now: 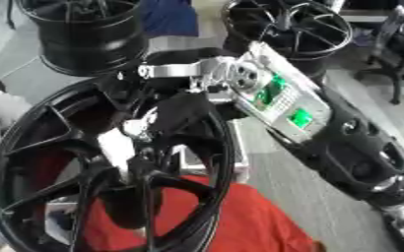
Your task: Pull the pin out of the wheel hub.
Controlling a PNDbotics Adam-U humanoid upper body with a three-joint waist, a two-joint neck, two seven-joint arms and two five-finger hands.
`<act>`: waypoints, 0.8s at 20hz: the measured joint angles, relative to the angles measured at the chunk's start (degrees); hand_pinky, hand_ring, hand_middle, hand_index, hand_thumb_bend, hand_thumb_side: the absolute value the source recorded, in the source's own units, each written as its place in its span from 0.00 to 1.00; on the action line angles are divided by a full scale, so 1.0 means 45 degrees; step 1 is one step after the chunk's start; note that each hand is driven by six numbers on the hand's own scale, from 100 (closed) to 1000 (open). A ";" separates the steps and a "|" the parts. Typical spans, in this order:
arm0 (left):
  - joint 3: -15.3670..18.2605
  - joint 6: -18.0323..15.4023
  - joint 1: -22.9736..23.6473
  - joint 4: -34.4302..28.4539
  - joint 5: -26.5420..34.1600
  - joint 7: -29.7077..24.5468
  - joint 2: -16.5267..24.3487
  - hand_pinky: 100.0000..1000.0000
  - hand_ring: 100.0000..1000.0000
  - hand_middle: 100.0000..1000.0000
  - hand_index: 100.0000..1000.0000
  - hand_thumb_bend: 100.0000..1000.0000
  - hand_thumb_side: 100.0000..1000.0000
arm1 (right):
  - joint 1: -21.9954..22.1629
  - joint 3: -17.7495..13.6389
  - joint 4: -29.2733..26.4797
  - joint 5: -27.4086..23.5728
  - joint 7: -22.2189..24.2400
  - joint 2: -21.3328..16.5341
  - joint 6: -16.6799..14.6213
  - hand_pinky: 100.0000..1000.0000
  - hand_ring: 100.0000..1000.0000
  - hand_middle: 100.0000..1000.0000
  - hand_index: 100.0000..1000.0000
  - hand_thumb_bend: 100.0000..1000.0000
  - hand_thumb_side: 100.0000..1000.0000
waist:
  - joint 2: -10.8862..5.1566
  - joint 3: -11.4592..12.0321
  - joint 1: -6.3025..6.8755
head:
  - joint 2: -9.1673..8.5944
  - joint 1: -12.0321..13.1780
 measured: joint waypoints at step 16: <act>-0.0242 -0.0043 -0.0383 0.0001 0.0001 -0.0521 -0.0287 0.57 0.57 0.58 0.71 0.00 0.83 | -0.0069 0.0398 0.2482 0.1329 -0.0202 0.1119 -0.0473 0.89 0.89 0.88 0.98 0.00 0.65 | 0.0273 0.0681 0.0099 | 0.0000 -0.0687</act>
